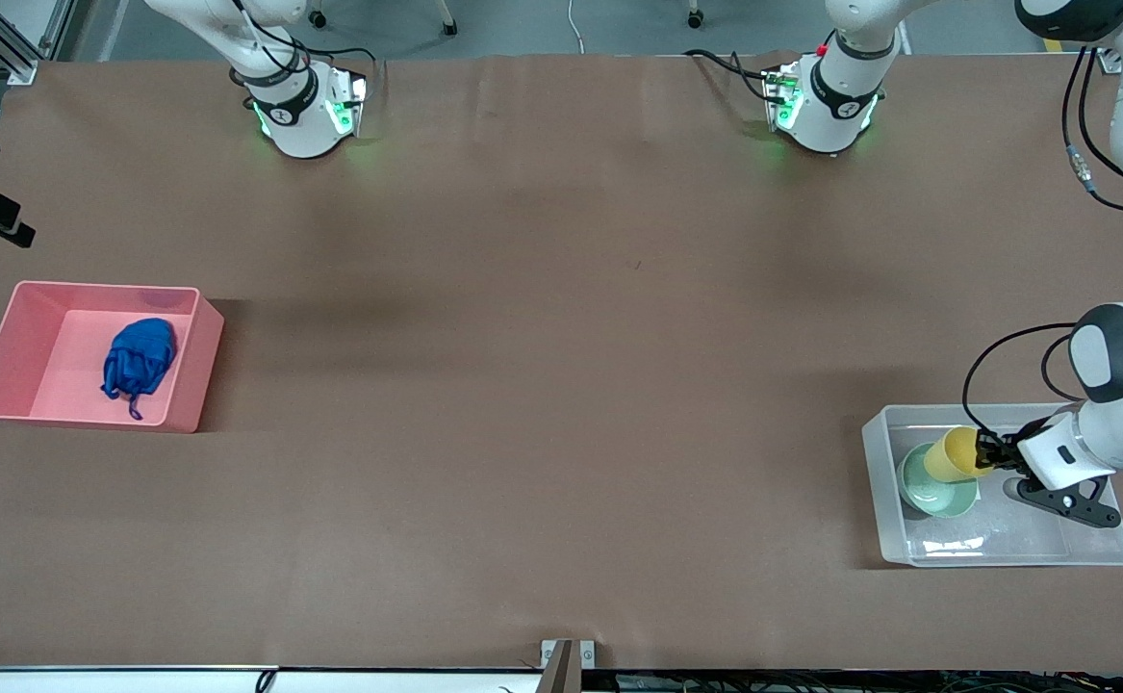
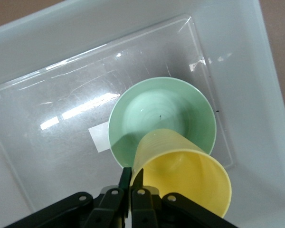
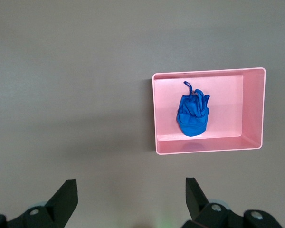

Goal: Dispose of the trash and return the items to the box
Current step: 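Carry the yellow cup with the left gripper over the clear bin, then lower the yellow cup into the green bowl and open the left gripper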

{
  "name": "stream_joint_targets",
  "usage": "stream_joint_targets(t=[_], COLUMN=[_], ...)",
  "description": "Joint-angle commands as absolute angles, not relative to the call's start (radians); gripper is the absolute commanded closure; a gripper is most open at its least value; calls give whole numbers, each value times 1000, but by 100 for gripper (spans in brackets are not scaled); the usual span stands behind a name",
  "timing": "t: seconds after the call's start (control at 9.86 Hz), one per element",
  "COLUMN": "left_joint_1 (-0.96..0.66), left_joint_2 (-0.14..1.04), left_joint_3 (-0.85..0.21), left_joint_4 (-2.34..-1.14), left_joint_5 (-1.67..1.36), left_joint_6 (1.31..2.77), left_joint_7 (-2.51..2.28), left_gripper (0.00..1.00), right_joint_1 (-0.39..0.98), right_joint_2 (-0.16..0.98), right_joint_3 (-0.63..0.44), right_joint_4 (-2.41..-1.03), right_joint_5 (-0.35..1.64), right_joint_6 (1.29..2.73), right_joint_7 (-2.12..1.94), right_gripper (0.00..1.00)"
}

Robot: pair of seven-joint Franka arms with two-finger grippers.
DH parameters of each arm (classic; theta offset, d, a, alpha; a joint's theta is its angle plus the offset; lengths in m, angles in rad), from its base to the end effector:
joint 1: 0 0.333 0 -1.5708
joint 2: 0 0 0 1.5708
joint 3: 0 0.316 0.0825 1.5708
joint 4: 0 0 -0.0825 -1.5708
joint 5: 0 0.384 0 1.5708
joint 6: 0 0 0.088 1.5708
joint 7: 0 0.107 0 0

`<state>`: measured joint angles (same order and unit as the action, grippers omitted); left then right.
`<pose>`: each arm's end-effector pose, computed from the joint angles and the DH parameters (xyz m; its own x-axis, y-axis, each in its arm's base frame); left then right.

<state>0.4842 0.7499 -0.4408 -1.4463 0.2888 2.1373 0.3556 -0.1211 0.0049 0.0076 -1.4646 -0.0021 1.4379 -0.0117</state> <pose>0.7142 0.1042 0.2744 0.9359 -0.3507 0.0343 -0.3519 -0.9352 0.0408 0.5388 -0.0617 0.6598 0.9943 -0.1018 -0.0316 -0.1018 -0.9948 0.0017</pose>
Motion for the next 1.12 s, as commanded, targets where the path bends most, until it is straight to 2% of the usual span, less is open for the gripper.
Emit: stream_joint_targets(t=[0.0, 0.2, 0.3, 0.41, 0.51, 0.61, 0.81, 1.01], left_joint_1=[471, 471, 472, 472, 479, 480, 474, 474], left_joint_2=[807, 830, 830, 818, 795, 755, 666, 538], left_joint_3=[-419, -419, -419, -419, -420, -423, -431, -478], left_joint_4=[-1425, -1427, -1427, -1427, -1427, -1427, -1436, -1480], left_joint_5=[308, 308, 308, 305, 305, 302, 302, 301], left_joint_6=[2195, 2227, 2227, 2227, 2227, 2220, 2183, 2072], left_joint_7=[353, 347, 345, 347, 348, 348, 347, 258], left_gripper=[99, 96, 89, 55, 5, 0, 0, 0], right_joint_1=[-140, -140, -140, -140, -140, -140, -140, -138], right_joint_2=[-9, -11, -11, -9, -11, -9, -11, -11], right_joint_3=[18, 18, 18, 18, 18, 18, 18, 18], right_joint_4=[-1476, -1476, -1476, -1476, -1476, -1476, -1476, -1476], right_joint_5=[9, 9, 9, 9, 9, 9, 9, 9], right_joint_6=[1436, 1436, 1436, 1436, 1436, 1436, 1436, 1436], right_joint_7=[-28, -26, -26, -26, -28, -28, -26, -28], right_gripper=[0, 0, 0, 0, 0, 0, 0, 0])
